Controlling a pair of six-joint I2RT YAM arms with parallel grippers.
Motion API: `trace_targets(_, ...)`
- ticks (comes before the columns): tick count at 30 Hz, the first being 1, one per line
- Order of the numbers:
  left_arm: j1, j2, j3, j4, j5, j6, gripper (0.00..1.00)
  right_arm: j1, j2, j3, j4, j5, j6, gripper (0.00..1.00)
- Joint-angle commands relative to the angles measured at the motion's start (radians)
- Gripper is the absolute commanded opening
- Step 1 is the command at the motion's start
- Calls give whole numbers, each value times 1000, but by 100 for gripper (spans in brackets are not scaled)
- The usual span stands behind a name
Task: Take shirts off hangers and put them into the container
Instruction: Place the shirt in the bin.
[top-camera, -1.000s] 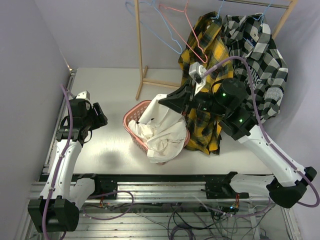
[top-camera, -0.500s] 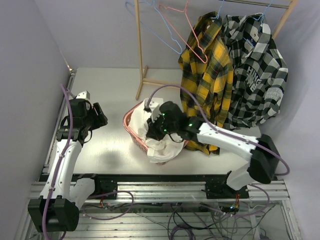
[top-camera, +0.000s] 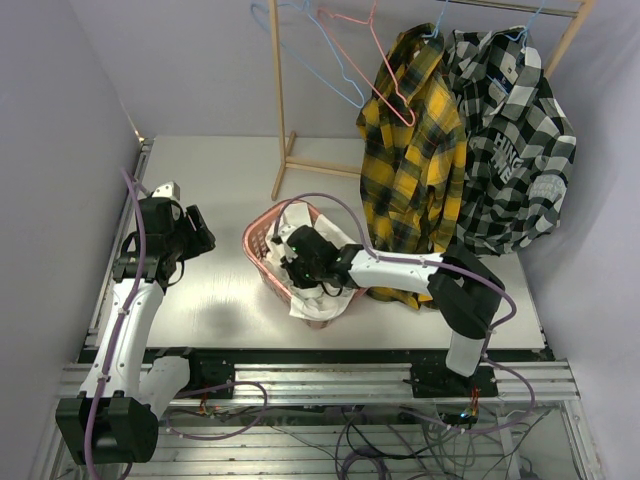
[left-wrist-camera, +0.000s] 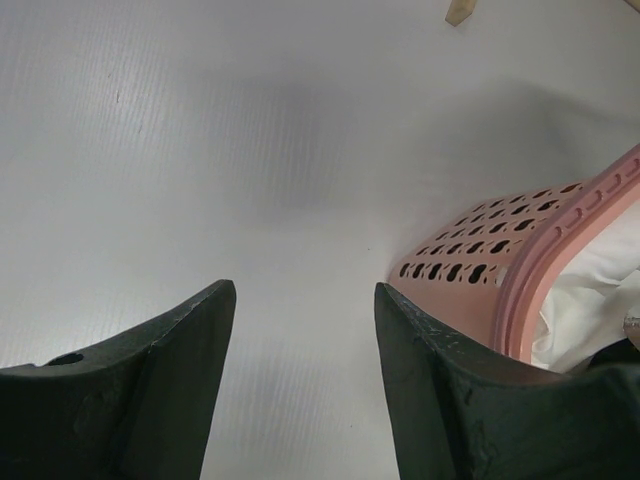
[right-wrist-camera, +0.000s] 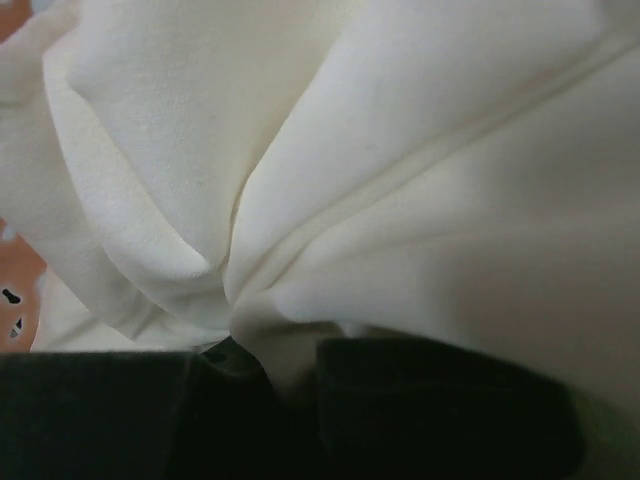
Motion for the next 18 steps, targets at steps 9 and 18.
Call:
trace_targets(9, -8, 2, -9, 10, 14, 6, 69, 25, 32, 51, -28, 34, -47, 7)
trace_targets(18, -9, 0, -8, 8, 10, 5, 71, 25, -11, 191, -122, 108, -69, 42)
